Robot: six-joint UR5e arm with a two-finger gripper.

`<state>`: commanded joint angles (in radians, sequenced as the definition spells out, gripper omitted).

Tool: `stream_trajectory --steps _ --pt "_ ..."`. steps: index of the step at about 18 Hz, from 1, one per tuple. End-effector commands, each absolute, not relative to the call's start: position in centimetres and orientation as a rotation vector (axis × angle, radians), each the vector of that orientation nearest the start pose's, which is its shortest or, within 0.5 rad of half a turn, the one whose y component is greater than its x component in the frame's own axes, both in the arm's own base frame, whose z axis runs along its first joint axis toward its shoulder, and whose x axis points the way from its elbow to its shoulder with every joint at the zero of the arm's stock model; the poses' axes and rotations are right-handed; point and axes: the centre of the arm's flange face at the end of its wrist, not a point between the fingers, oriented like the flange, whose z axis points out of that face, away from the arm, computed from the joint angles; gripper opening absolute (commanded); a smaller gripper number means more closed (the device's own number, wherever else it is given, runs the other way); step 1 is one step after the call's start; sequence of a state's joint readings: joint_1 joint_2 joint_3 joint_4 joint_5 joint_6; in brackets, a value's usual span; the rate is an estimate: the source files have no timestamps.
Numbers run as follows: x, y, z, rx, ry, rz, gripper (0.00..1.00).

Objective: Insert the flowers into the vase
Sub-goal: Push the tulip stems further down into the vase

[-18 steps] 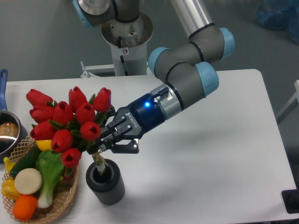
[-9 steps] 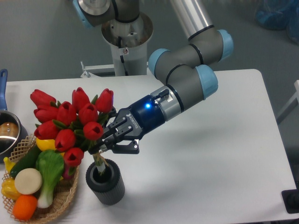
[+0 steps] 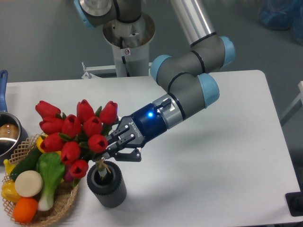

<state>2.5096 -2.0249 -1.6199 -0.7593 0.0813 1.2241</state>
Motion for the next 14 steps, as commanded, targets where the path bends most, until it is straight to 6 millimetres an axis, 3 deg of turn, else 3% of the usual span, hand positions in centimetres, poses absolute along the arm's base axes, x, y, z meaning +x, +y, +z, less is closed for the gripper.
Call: stream_trajectory --steps 7,14 --pt "-36.3 55.5 33.8 -1.6 0.487 -0.485 0.17" --pt "-36.4 55.7 32.6 -1.607 0.476 -0.501 0.17"
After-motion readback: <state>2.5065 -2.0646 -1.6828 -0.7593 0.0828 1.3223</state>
